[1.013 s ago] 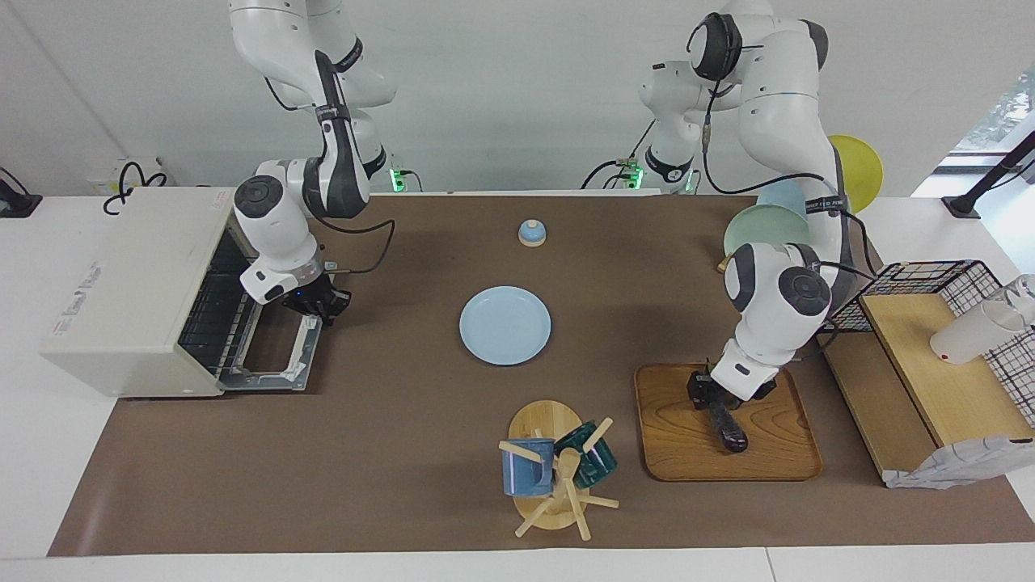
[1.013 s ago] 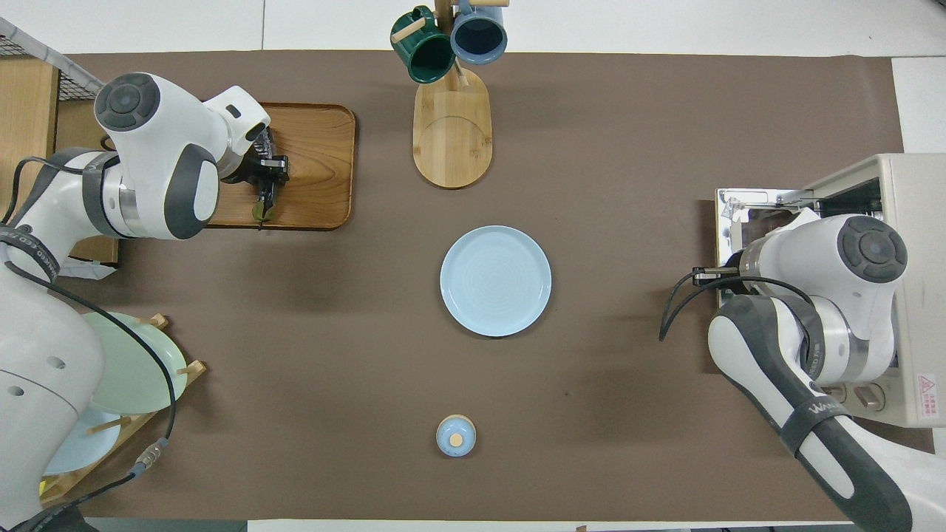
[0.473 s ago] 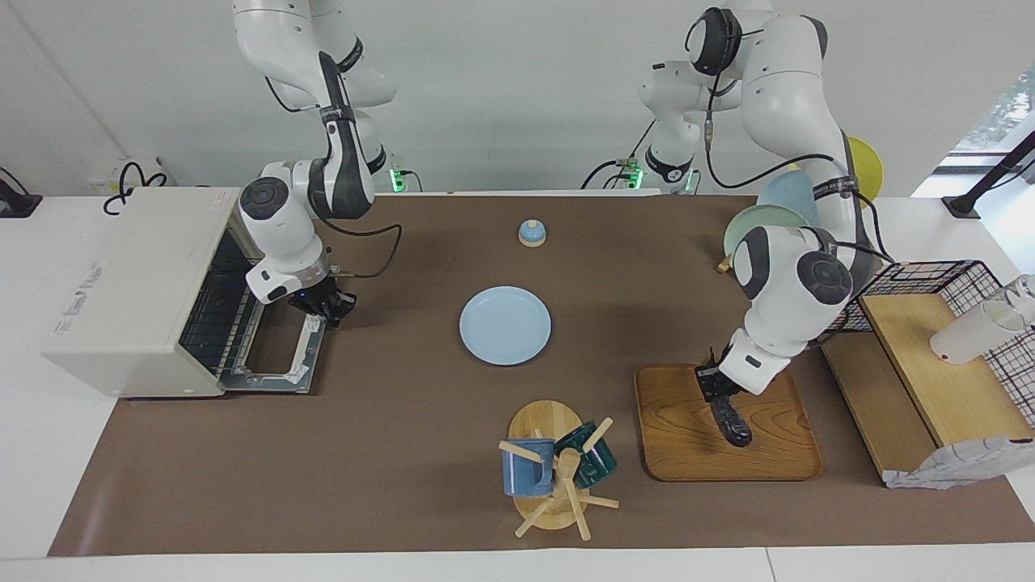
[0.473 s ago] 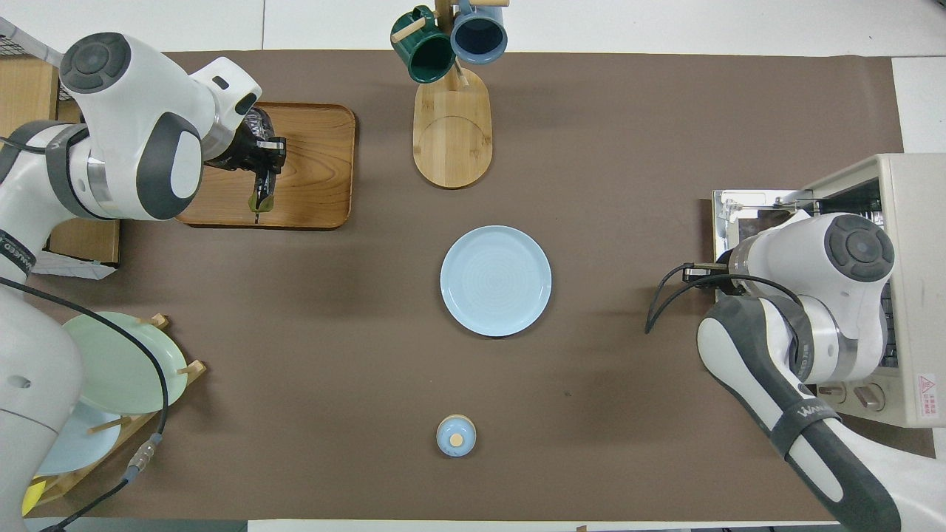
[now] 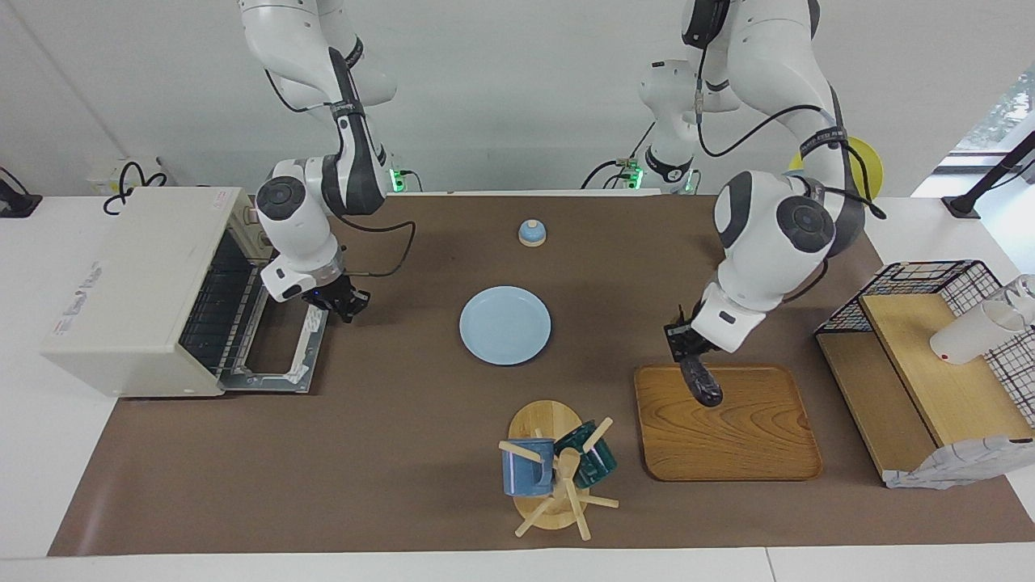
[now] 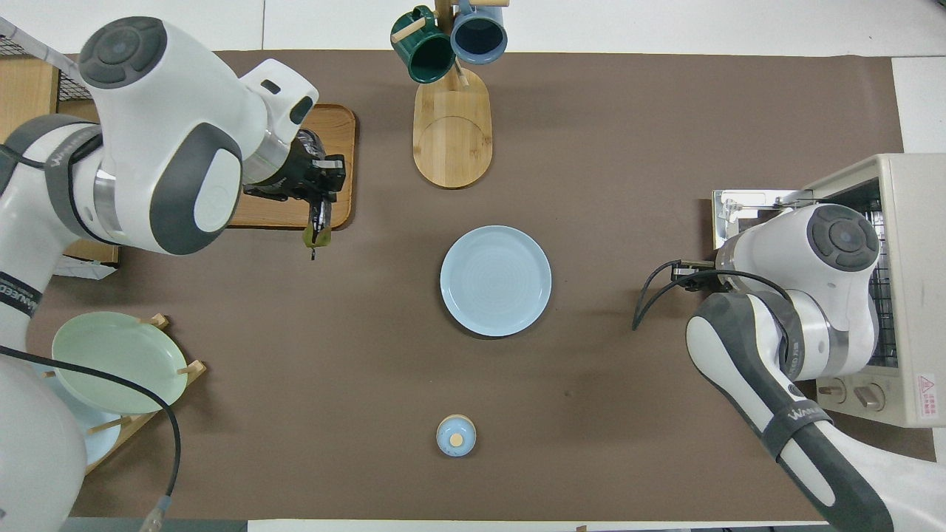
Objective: Put eggplant into oven
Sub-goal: 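Carry the eggplant toward the plate while the right gripper comes to take it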
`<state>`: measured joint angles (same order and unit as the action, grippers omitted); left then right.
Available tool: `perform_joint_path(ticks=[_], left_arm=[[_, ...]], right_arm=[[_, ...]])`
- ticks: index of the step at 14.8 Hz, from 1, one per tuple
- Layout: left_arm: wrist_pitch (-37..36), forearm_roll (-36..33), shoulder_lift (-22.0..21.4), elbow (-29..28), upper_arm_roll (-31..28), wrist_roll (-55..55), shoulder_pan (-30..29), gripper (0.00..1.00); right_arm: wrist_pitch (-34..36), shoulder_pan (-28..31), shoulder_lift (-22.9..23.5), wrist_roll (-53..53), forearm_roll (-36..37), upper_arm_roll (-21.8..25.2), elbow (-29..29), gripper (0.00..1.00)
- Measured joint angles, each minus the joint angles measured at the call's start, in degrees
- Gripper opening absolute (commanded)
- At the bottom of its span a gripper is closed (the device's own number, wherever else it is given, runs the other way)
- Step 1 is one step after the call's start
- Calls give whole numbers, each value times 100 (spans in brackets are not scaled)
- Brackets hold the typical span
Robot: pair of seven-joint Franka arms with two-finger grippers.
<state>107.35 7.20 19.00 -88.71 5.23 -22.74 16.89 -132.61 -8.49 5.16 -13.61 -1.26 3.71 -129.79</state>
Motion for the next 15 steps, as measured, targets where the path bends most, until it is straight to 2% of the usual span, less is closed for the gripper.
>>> perform_joint_path(ticks=[3,6,8,11,14,15], left_arm=[[209,201,-169,-320,9,-688,635,0],[1317,239,-269,-999,23,-1411,1440,0],[2049,242,-224,-1469,23,-1800,1986,0],[2672,242,112,-1706,4,-2015,2418,0],[2933,242,382,-1704,-11,-2015,2489,0],[2948,242,390,-1703,-28,-2008,2487,99]], right_arm=[[6,-15,0,0,0,5,72,0],[106,-214,0,-43,0,0,158,0],[184,-310,1,-192,0,-3,225,25],[571,-495,21,-262,1,-6,517,25],[709,-768,71,-706,1,-11,729,25],[709,-821,87,-772,1,-12,740,26]])
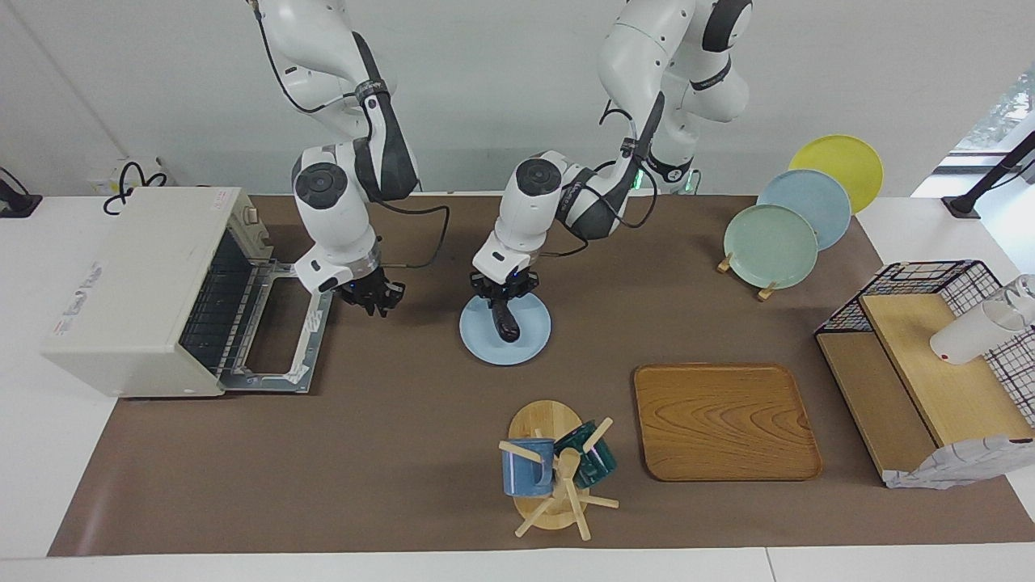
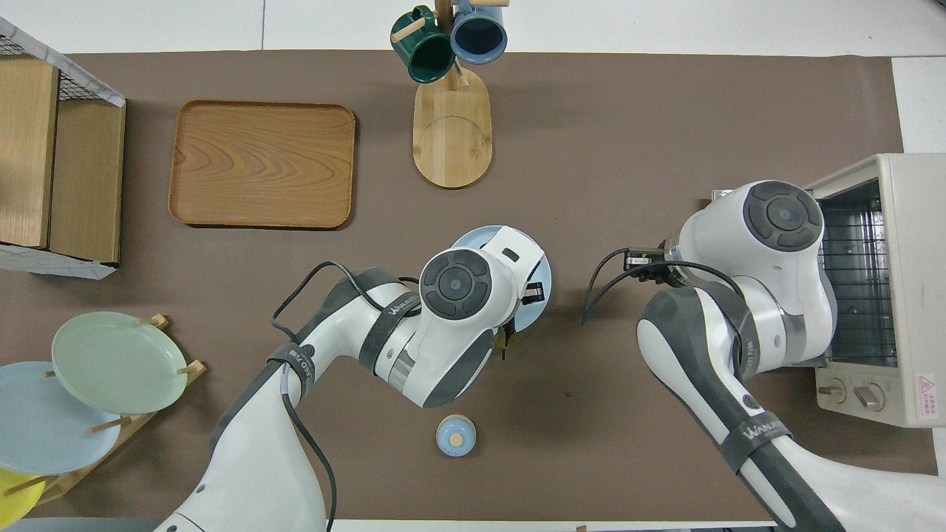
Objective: Put eggplant into oven
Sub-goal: 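Carry the eggplant toward the plate while the right gripper comes to take it, then pass the eggplant to the right gripper while the left gripper withdraws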
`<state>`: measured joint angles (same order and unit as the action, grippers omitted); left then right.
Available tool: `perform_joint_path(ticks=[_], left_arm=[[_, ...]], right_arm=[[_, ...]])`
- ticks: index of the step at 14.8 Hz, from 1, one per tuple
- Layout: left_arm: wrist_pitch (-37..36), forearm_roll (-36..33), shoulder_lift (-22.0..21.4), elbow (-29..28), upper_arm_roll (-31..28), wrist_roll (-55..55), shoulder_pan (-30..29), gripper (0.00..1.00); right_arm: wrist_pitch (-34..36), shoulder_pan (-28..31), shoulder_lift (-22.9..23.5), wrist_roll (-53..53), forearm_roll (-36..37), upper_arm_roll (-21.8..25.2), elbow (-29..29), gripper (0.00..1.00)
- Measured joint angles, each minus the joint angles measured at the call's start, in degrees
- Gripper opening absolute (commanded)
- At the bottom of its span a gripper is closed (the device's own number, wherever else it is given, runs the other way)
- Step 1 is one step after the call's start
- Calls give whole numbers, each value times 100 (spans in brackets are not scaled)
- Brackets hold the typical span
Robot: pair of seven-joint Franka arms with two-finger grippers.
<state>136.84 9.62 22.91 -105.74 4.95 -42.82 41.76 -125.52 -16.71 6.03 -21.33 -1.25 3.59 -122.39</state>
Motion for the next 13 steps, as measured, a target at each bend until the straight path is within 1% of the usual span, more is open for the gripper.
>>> perform_joint_path(ticks=[1,4,6,7,9,10,11,12,13], left_arm=[[1,0,-3,11,-20,15,-3,100],[-4,-4,-23,43,-106,159,-51,100],[-84,-5,-99,86,-143,314,-273,100],[-239,-6,-181,134,-155,438,-446,100],[-773,-9,-418,283,-178,835,-912,100],[-1127,-10,-547,396,-191,1118,-1206,100],[-1506,-11,-663,533,-202,1415,-1521,100],[-1903,-13,-765,694,-210,1738,-1865,100],[-2281,-18,-848,862,-218,2097,-2233,100]], right_arm=[[0,-20,14,-33,0,0,1,26],[0,-15,45,-37,0,23,2,26],[0,-15,54,-37,0,25,2,26],[0,-16,54,-37,0,24,8,27],[-1,-86,69,-55,0,-8,151,28],[-2,-215,93,-177,0,-20,285,28],[-7,-370,127,-363,0,-36,415,30],[-24,-560,167,-529,0,-57,548,41],[-26,-820,231,-700,0,-81,754,43]])
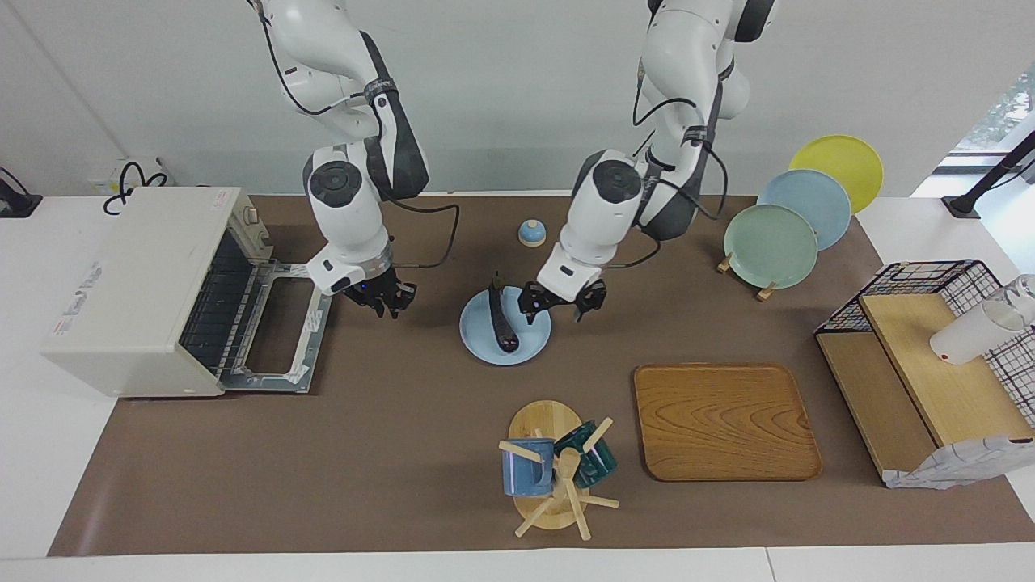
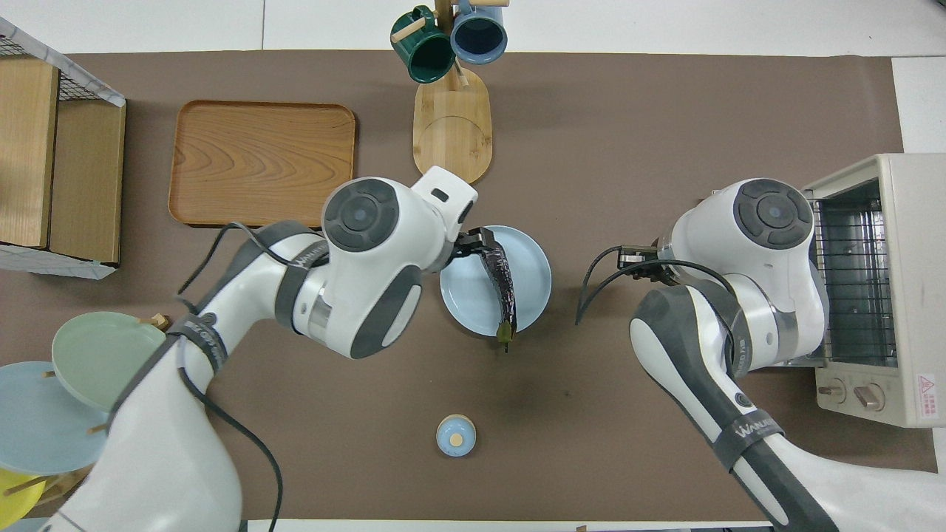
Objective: Put eggplant into oven
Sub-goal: 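Pass the eggplant to the right gripper while the left gripper withdraws, then carry the eggplant with the right gripper toward the open oven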
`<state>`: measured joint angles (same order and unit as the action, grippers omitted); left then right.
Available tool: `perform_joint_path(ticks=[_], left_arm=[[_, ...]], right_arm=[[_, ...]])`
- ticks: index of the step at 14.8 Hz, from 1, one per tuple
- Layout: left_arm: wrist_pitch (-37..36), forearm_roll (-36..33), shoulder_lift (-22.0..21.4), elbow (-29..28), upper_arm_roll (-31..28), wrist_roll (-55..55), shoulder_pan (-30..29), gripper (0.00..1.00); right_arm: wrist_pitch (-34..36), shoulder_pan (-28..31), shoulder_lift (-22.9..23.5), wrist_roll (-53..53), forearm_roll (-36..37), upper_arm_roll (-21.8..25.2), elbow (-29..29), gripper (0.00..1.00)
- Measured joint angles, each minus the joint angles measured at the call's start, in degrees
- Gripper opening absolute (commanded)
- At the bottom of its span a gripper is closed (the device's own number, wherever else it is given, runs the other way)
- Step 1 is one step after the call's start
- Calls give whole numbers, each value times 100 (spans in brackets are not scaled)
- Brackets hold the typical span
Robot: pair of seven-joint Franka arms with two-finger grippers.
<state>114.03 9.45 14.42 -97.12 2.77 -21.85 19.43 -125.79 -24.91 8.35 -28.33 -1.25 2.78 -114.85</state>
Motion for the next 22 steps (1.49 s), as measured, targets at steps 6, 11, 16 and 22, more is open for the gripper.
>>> perform_joint_path(ticks=[6,11,16,22], left_arm=[[-654,-684,-84,341,3,804,-1010,100],[-1220,-770,-451,443,2,1215,-1289,100],[-1923,-790,-998,448,10,1228,-1304,100],[-2371,-798,-1382,-52,19,1281,-1304,100]], right_arm=[[625,-1420,1751,-1517,20,-34,2497,43],[-210,-1622,2061,-1578,31,-19,2021,43],[-613,-1806,1880,-1577,31,-25,1528,43],[-1090,-1820,1768,-1577,31,-16,992,14]])
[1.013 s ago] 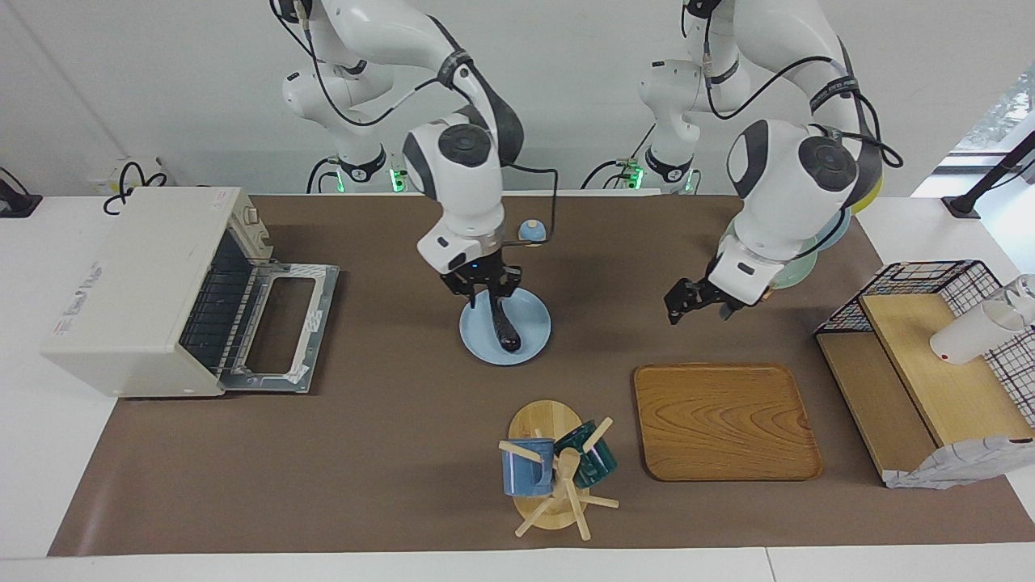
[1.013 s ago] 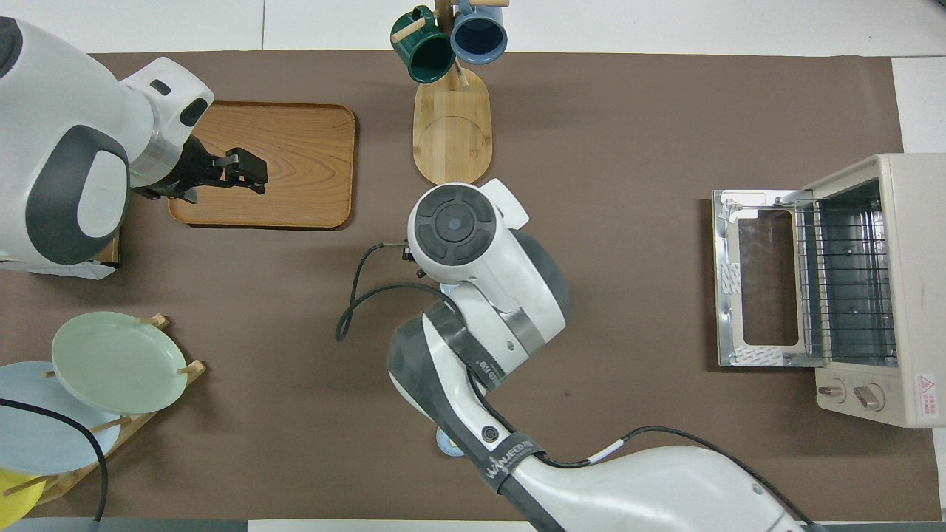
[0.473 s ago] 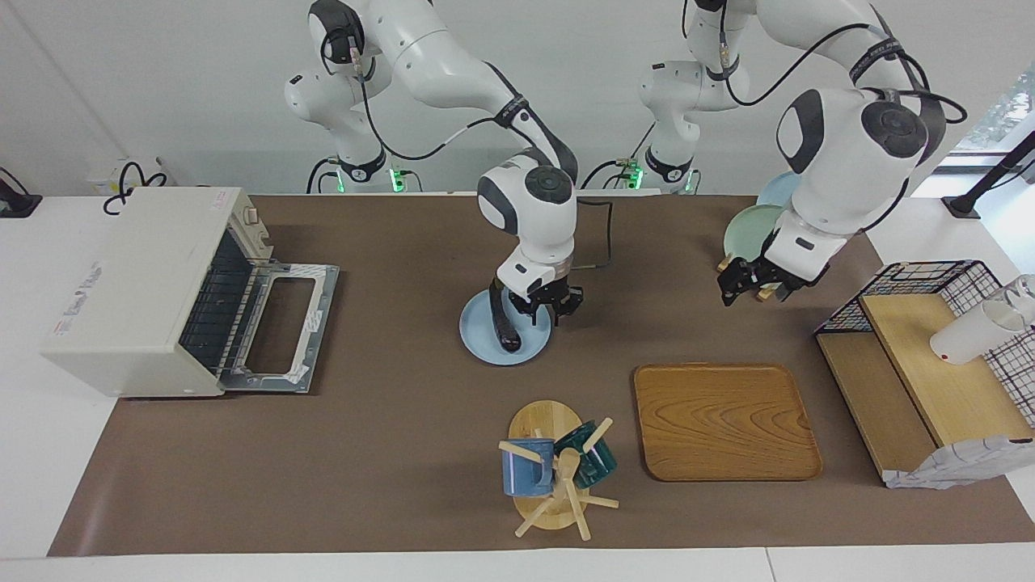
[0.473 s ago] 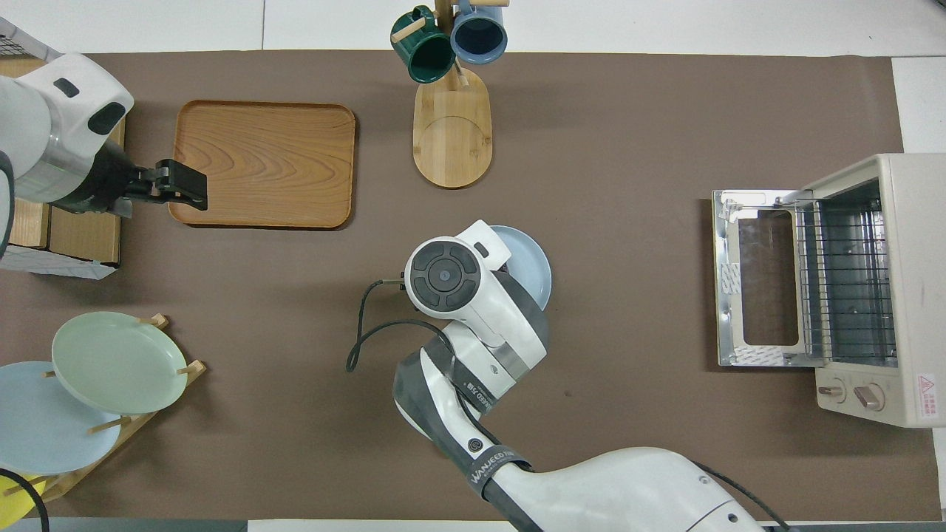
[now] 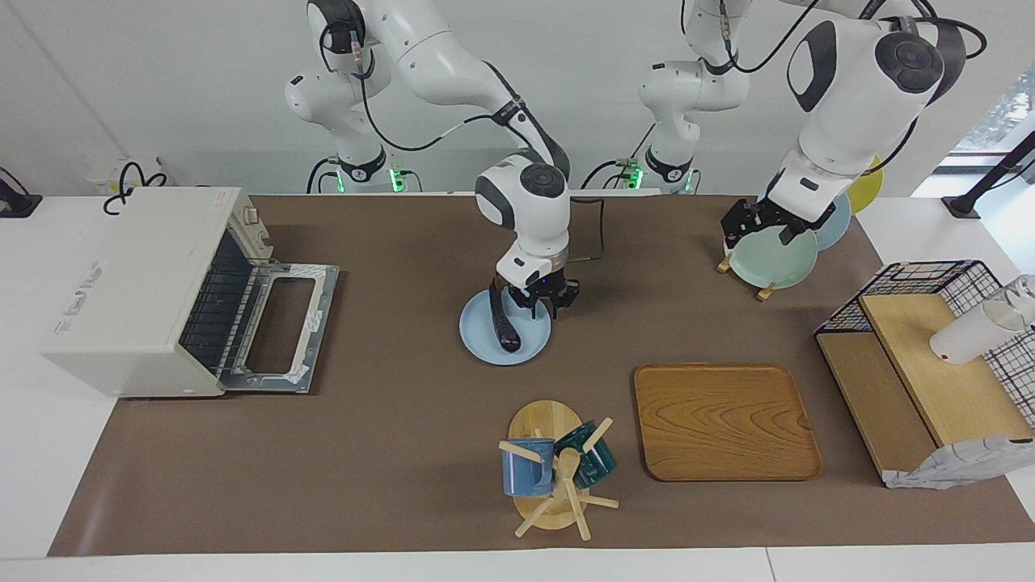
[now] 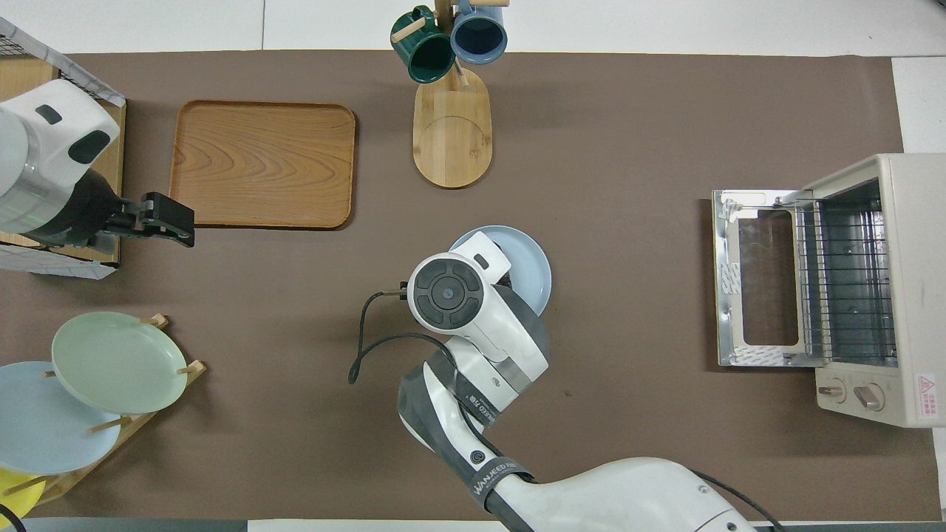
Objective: Put eggplant into oven
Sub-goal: 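Carry the eggplant with the right gripper toward the open oven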
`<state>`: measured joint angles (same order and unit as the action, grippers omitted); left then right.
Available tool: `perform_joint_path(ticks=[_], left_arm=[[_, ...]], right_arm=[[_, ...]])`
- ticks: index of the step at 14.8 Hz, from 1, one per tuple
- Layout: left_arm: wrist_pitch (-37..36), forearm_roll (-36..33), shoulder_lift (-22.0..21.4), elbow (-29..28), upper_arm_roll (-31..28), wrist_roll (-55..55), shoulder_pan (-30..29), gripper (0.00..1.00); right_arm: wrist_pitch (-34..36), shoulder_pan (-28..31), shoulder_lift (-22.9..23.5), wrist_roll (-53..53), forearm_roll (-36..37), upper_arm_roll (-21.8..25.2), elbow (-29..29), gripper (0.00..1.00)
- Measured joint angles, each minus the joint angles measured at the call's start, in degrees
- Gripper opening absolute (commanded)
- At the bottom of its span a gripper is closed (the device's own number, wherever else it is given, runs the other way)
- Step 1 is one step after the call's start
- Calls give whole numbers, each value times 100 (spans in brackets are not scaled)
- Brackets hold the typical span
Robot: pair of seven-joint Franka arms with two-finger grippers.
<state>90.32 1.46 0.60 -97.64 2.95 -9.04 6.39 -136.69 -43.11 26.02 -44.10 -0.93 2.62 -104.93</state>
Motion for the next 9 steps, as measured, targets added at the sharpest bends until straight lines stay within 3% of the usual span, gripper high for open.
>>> perform_joint_path(ticks=[1,4,9], left_arm=[[61,0,-81,-167,0,2,-2,100],[312,0,-194,-303,-4,2,-22,100],[326,0,-291,-89,-2,6,-102,100]], right_arm=[[-36,0,-12,0,2,0,-58,0],[169,-3,-77,9,75,-1,-36,0],[2238,25,-292,5,1160,30,701,0]])
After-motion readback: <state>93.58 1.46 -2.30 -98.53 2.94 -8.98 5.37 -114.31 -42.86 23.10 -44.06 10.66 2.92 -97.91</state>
